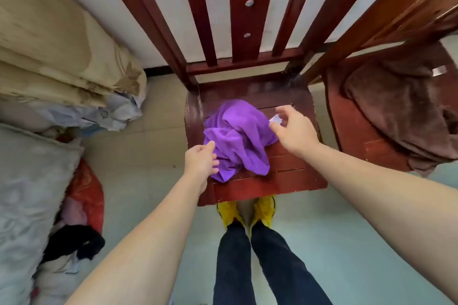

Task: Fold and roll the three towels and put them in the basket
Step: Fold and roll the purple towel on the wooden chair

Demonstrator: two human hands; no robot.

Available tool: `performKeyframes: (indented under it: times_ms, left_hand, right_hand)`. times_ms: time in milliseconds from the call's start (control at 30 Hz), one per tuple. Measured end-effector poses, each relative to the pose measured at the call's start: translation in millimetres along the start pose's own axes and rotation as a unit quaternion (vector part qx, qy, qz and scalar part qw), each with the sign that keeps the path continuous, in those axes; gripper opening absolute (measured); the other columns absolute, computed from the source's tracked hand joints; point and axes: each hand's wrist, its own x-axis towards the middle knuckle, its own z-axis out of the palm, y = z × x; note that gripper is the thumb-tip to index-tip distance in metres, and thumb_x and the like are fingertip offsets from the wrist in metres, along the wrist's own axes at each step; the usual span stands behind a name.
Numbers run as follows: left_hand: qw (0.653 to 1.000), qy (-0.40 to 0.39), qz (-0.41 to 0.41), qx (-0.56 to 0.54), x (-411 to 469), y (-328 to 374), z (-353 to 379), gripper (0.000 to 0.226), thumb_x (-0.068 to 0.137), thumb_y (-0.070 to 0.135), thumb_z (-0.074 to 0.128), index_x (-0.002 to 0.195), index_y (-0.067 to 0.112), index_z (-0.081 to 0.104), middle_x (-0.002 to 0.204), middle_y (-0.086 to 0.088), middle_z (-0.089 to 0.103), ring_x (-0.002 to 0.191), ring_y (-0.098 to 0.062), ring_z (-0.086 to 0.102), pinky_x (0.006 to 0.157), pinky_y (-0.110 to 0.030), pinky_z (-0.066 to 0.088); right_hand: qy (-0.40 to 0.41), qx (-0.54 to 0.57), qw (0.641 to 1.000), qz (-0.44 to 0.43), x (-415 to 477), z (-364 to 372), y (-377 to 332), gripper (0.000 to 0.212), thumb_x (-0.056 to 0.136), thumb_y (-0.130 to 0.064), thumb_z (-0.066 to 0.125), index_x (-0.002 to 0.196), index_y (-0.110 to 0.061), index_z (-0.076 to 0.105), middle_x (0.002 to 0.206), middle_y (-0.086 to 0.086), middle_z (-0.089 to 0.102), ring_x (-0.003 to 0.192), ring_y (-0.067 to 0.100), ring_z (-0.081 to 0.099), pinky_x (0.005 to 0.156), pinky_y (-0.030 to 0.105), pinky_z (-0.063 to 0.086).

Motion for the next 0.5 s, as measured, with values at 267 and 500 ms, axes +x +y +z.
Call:
performKeyframes:
  times_ms: [267,500]
  left_hand:
    - [0.992,0.012,-0.044,-0.116,49,-12,43,0.014,0.086,0.01,0.063,0.073,0.015,0.06,0.066,-0.003,0.056,0.058,-0.016,0.051,0.051,-0.024,0.043]
    - [0.982,0.095,-0.059,-0.149,23,-51,18,0.015,0.081,-0.002,0.06,0.091,0.009,0.06,0.086,-0.01,0.061,0.069,-0.018,0.057,0.064,-0.034,0.052]
  right_hand:
    - [-0.014,0.025,0.999,0.031,19,56,27,0.013,0.085,-0.017,0.061,0.096,-0.013,0.067,0.082,0.009,0.064,0.088,0.034,0.062,0.077,0.036,0.048]
    - [0.11,0.006,0.982,0.151,-30,33,117,0.013,0.09,-0.019,0.053,0.096,-0.011,0.061,0.098,0.023,0.067,0.093,0.04,0.061,0.073,0.037,0.04]
